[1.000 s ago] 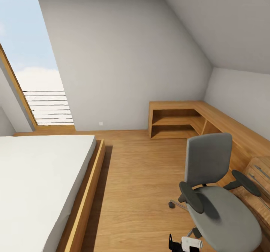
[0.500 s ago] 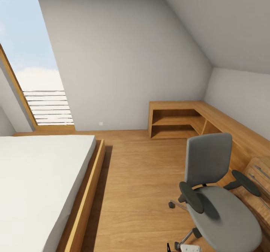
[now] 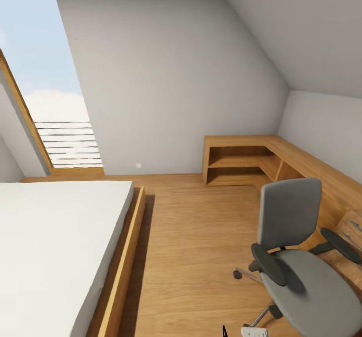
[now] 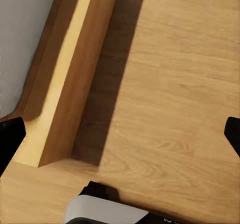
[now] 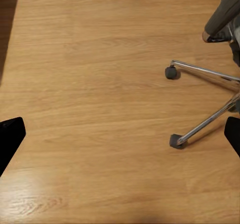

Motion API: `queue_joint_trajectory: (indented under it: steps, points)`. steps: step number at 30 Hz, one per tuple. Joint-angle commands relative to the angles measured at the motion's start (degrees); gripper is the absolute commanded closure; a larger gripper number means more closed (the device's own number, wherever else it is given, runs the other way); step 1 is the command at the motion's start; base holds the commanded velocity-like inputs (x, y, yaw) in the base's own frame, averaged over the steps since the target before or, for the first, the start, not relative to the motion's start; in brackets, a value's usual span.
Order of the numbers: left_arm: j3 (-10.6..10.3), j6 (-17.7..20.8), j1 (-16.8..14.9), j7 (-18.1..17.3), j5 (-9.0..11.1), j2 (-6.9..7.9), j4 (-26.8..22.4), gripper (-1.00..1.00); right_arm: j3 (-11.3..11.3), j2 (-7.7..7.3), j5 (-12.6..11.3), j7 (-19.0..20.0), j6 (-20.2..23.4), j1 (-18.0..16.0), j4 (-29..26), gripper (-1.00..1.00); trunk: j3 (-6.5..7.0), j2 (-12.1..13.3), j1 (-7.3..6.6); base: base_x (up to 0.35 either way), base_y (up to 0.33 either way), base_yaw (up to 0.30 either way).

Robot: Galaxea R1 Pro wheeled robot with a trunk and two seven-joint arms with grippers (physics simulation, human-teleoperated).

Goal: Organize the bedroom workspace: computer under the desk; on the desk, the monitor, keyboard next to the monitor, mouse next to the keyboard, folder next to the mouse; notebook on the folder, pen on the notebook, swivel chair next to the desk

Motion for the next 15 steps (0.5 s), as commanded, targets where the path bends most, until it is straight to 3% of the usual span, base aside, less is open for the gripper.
queue_joint_trajectory:
  steps: [1,4,9,15]
  points:
    - [-0.5,-0.2,-0.1,0.5,0.1,0.04,-0.2,-1.0,0.5,-0.02,-0.3,-0.3,-0.1,-0.1,0.0,-1.0,-0.13,-0.1,0.04,0.002,0.016,0.0]
    - [-0.5,-0.2,-0.1,0.5,0.1,0.03,-0.2,-1.0,0.5,-0.03,-0.3,-0.3,-0.1,-0.1,0.0,-1.0,-0.13,-0.1,0.04,0.001,0.008,0.008]
    - [-0.5,-0.2,-0.1,0.5,0.1,0.03,-0.2,-1.0,0.4,-0.03,-0.3,-0.4,-0.1,-0.1,0.0,-1.0,-0.13,-0.1,0.04,0.0,0.001,0.173]
    - [-0.5,-0.4,-0.1,0.5,0.1,-0.04,-0.2,-1.0,0.4,-0.03,-0.3,-0.4,-0.2,-0.1,0.0,-1.0,-0.13,-0.1,0.04,0.0,0.0,0.018]
